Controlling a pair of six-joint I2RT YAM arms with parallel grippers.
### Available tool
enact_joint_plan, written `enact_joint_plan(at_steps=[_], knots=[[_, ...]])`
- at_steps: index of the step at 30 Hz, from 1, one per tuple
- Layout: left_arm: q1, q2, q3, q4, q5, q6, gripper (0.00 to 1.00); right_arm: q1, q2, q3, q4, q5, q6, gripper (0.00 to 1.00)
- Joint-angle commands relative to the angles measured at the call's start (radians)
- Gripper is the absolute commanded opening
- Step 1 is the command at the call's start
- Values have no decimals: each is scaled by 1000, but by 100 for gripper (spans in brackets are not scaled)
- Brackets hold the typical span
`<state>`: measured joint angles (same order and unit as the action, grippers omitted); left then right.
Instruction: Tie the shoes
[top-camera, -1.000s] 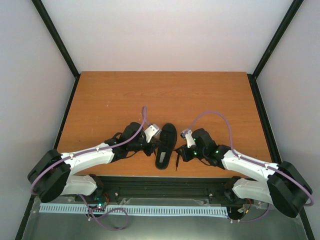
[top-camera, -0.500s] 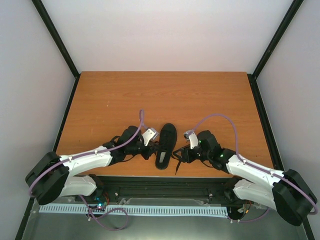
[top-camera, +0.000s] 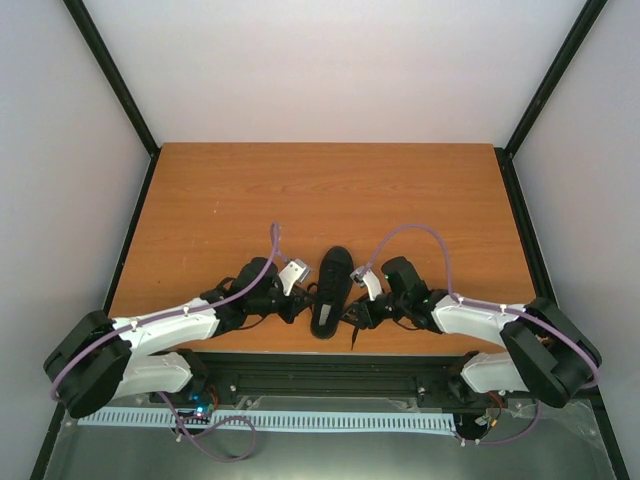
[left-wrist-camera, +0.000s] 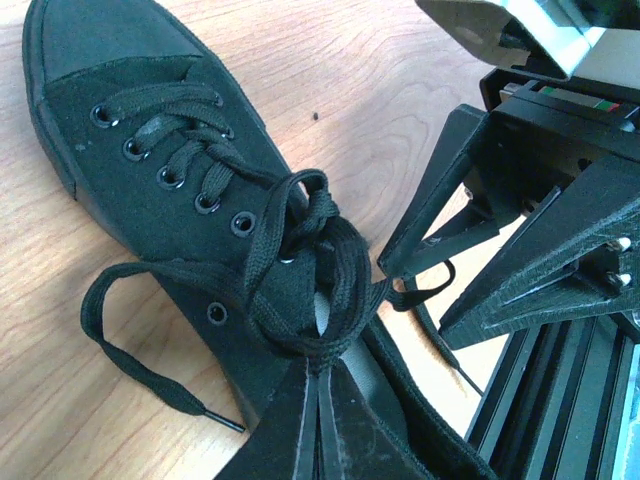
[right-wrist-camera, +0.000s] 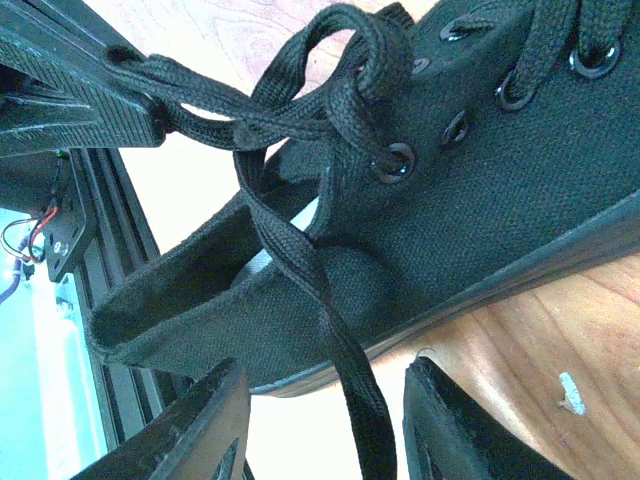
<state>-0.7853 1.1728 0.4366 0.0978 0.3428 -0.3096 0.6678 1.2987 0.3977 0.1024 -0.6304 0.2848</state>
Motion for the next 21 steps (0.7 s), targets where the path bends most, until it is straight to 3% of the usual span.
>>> enact_joint_plan(at_steps=[1, 7, 15, 18, 21], knots=[[6, -25, -8, 22, -16, -44, 1, -4, 19, -9, 34, 3, -39, 43], [6, -37, -25, 26, -19, -72, 1, -1, 63, 10, 39, 16, -58, 37], [6, -44, -35, 17, -37, -91, 1, 8, 70, 15, 49, 0, -63, 18], [6, -36, -38, 14, -37, -105, 1, 8, 57, 8, 62, 6, -50, 4], [6, -34, -49, -13, -45, -126, 2, 7, 32, 0, 69, 27, -29, 3]])
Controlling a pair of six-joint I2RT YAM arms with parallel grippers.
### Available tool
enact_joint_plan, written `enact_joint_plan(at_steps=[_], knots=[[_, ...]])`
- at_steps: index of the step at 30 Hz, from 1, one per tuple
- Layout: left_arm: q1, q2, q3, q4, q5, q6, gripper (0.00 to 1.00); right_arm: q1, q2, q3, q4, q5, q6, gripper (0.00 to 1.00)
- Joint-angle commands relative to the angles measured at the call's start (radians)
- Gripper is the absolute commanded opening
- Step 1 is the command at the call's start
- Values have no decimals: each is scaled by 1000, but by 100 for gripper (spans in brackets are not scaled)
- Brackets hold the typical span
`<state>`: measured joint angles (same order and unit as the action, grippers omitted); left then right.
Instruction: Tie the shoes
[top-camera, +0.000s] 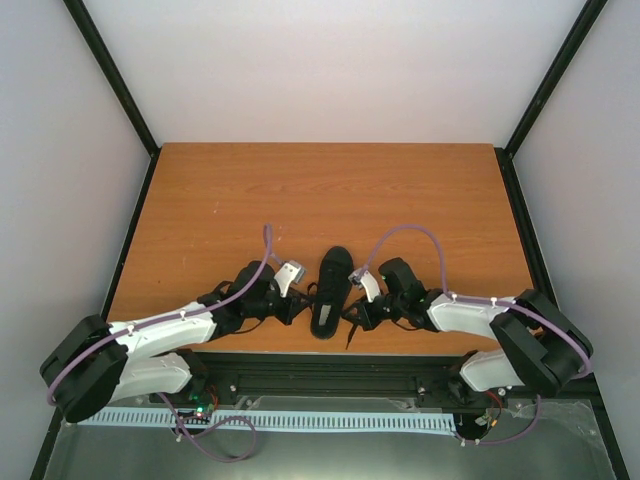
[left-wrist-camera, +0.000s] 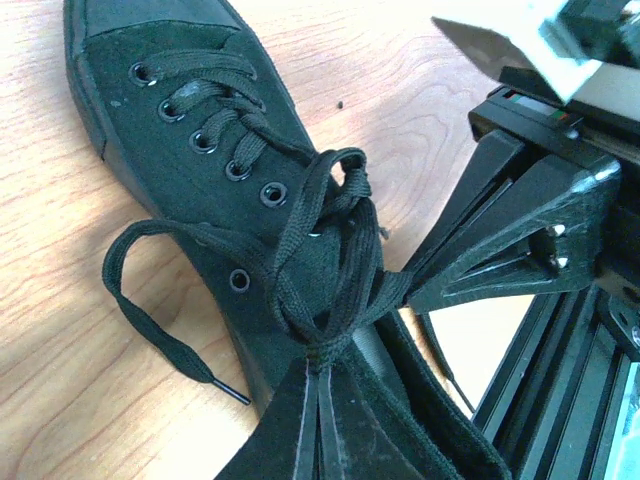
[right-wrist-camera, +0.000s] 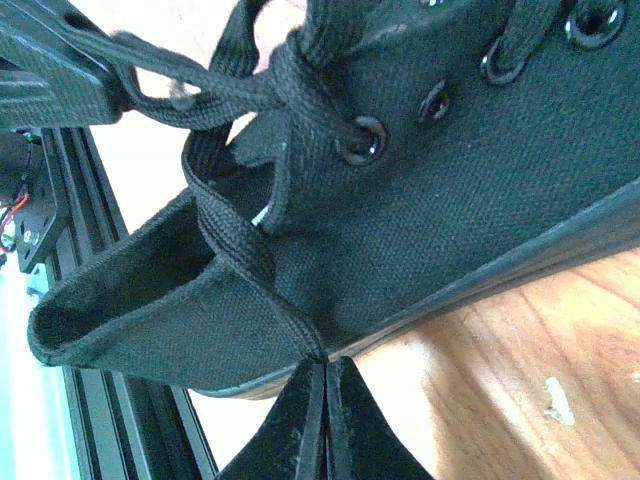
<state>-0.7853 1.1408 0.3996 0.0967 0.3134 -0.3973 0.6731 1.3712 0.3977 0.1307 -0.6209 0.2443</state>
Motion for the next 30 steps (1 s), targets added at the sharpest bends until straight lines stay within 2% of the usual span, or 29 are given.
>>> enact_joint_plan(at_steps=[1, 6, 10, 13, 17, 21, 25, 30], knots=[[6, -5, -17, -24, -21, -46, 2, 2, -56, -5, 40, 34, 20, 3], [6, -18, -65, -49, -15, -111, 11, 2, -169, -12, -7, 131, 55, 3], [6, -40, -96, -73, -9, -149, 19, 2, -229, -6, -30, 140, 68, 3], [6, -101, -83, -142, -31, -149, 31, 2, -227, 6, -47, 133, 65, 3], [6, -211, 15, -285, -104, -134, 47, 2, -200, 18, -53, 122, 58, 3], [6, -203, 96, -313, -95, -143, 63, 2, -183, 20, -49, 110, 60, 3], [6, -95, 146, -305, -79, -155, 66, 2, -180, 23, -48, 106, 60, 3], [6, -11, 176, -275, -57, -157, 57, 2, -188, 28, -49, 105, 64, 3]])
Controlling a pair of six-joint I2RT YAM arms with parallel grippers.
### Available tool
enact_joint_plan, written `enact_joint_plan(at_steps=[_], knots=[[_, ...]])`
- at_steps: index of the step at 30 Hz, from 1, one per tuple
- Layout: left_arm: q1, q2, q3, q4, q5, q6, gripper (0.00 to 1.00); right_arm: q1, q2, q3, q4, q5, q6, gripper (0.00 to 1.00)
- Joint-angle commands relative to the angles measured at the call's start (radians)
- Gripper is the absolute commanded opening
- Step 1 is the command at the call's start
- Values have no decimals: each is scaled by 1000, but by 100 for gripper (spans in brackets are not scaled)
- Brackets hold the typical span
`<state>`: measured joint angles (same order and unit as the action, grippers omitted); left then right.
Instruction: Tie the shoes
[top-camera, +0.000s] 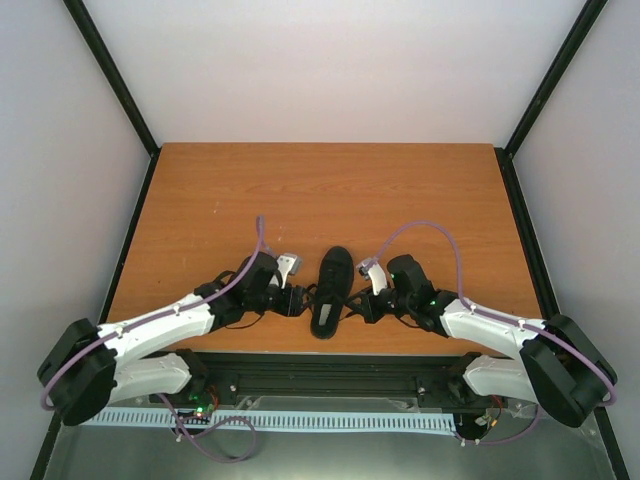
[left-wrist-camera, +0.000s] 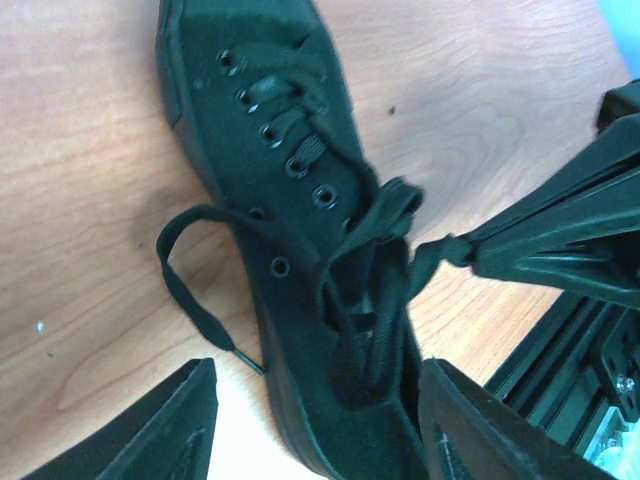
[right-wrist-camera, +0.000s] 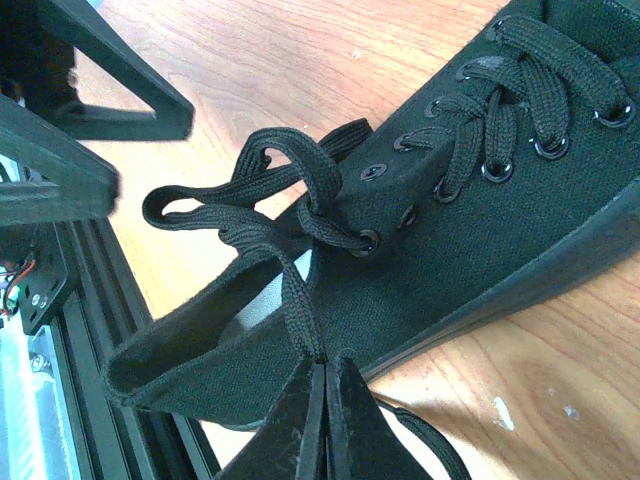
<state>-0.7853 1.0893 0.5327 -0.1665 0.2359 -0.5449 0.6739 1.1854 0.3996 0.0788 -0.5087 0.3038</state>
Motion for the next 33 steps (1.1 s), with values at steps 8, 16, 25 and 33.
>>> enact_joint_plan(at_steps=[8, 16, 25, 33], knots=[[6, 104, 19, 43, 78, -47, 42, 1, -15, 37, -6, -10, 2, 3], [6, 140, -6, 109, 110, -58, 23, 1, -4, 53, -19, -20, -2, 3], [6, 195, -41, 153, 169, -72, 14, 5, 29, 89, -41, -5, 6, 3], [6, 129, -29, 80, 84, -55, 28, 25, 63, 122, -65, 25, 4, 3]])
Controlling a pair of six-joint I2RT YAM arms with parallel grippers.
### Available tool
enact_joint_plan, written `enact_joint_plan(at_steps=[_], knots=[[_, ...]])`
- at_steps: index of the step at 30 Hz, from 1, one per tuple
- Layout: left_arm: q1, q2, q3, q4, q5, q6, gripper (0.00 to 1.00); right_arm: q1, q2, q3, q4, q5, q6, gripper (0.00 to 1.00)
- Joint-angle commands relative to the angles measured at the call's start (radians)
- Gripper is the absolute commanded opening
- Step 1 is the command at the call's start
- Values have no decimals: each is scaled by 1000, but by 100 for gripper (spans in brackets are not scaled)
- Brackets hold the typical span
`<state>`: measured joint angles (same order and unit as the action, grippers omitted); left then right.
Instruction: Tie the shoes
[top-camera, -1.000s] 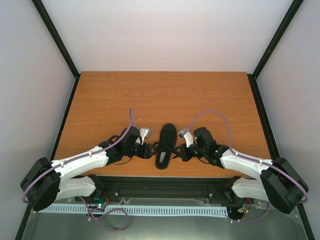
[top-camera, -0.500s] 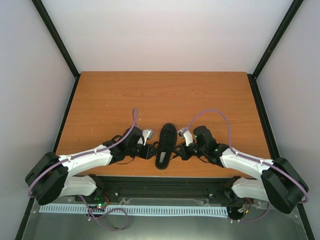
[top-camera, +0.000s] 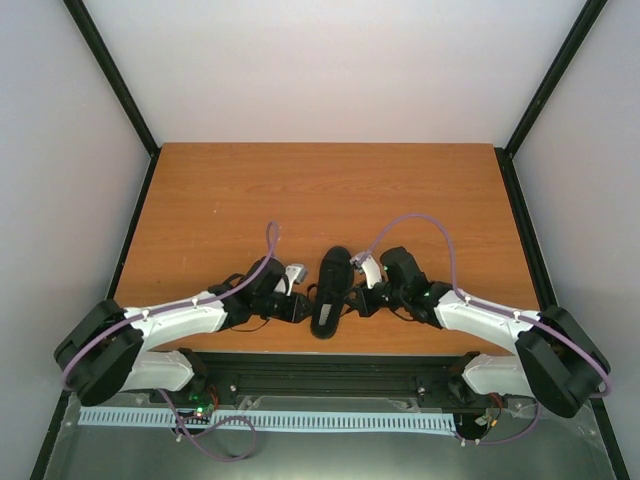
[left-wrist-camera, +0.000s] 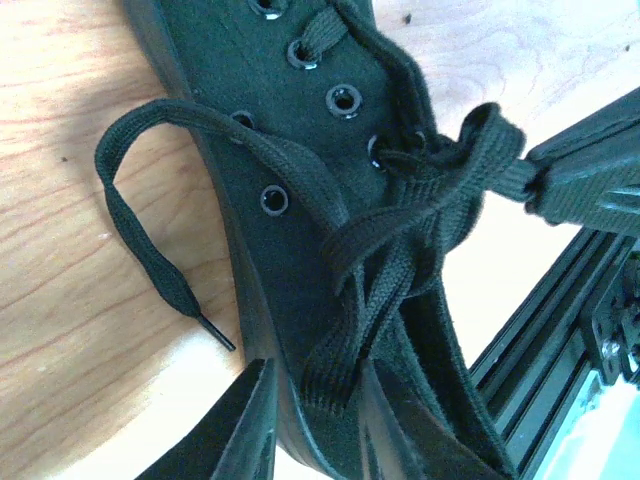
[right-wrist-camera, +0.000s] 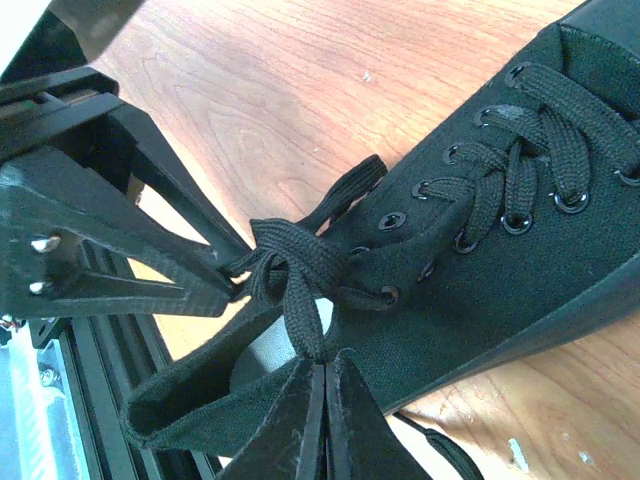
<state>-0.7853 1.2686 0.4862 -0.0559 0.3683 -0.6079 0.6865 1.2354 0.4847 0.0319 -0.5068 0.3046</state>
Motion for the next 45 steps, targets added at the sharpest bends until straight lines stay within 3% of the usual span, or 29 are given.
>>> enact_joint_plan(at_steps=[1, 4, 6, 12, 22, 45], knots=[[6, -62, 28, -56, -71, 14, 35, 14, 15, 41, -24, 29, 3, 3], [9, -91, 70, -128, -140, 36, 48, 20, 19, 48, -34, 40, 3, 3], [33, -103, 96, -138, -160, 42, 51, 23, 23, 51, -39, 46, 3, 3], [160, -30, 126, -103, -88, 50, 51, 34, 39, 57, -50, 62, 6, 3], [173, 200, 225, -24, 120, 167, 50, 47, 46, 67, -61, 80, 7, 3], [173, 214, 150, 135, 276, 159, 44, 67, 100, 104, -83, 96, 9, 3]])
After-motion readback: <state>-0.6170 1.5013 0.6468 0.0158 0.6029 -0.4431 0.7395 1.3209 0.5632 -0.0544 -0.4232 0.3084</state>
